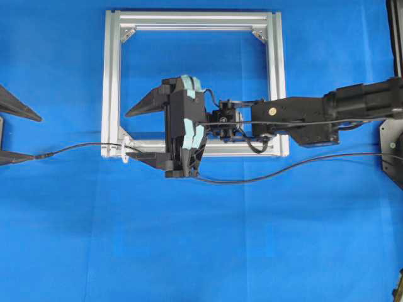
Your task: Insert the wire through the string loop located on the left side.
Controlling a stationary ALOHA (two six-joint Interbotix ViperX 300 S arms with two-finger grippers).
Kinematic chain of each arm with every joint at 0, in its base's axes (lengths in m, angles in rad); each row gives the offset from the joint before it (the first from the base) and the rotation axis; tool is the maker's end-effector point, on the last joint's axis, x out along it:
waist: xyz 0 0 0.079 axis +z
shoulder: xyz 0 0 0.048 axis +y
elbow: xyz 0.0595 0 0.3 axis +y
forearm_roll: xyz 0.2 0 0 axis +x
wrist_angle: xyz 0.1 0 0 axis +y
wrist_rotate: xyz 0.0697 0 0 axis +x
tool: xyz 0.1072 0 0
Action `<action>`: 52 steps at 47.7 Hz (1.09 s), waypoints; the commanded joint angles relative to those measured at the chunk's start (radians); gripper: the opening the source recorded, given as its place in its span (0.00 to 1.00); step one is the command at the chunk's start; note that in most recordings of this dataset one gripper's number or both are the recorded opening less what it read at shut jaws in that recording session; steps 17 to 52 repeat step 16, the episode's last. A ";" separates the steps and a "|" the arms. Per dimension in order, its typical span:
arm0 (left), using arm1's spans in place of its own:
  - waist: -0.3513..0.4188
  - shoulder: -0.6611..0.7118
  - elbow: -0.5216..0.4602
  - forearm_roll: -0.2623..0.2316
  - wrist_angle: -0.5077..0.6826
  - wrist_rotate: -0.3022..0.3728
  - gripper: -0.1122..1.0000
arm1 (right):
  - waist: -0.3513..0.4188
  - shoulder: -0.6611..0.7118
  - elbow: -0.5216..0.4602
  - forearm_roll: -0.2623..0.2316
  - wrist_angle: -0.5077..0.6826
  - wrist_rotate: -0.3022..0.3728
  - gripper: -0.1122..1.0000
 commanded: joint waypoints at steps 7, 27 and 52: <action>0.002 0.008 -0.014 0.002 -0.011 -0.002 0.85 | -0.003 -0.083 -0.011 0.000 0.034 0.000 0.96; 0.003 0.008 -0.014 0.002 -0.014 0.000 0.85 | -0.003 -0.084 -0.009 0.000 0.037 0.000 0.96; 0.003 0.008 -0.014 0.002 -0.014 0.000 0.85 | -0.003 -0.084 -0.009 0.000 0.037 0.000 0.96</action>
